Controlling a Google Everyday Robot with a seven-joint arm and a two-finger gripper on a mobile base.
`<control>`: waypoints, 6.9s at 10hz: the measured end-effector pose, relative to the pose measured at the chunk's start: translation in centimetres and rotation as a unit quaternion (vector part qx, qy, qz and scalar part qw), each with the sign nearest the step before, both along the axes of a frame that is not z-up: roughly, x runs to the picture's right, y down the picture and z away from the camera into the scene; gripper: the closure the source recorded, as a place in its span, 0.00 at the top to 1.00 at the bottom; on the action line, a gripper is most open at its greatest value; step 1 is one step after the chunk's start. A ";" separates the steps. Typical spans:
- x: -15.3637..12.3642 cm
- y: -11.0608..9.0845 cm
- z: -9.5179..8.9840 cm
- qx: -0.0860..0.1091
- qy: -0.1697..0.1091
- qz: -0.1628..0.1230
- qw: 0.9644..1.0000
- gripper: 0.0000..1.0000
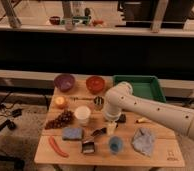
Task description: Wipe tray with brush
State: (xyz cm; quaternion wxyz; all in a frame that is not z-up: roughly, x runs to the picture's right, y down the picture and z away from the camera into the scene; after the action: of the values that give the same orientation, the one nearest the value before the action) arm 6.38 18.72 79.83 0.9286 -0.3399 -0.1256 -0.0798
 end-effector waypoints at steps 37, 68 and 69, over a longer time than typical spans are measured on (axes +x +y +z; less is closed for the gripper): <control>-1.0 4.5 2.2 -0.037 -0.078 -0.015 0.996 0.00; 9.6 -14.0 -11.7 0.191 -0.030 0.040 0.980 0.00; 10.5 -14.4 -11.5 0.195 -0.021 0.054 0.979 0.00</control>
State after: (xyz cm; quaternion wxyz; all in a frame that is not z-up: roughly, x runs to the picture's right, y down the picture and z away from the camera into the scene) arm 16.87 4.37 68.38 0.9773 -0.1429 -0.1448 -0.0595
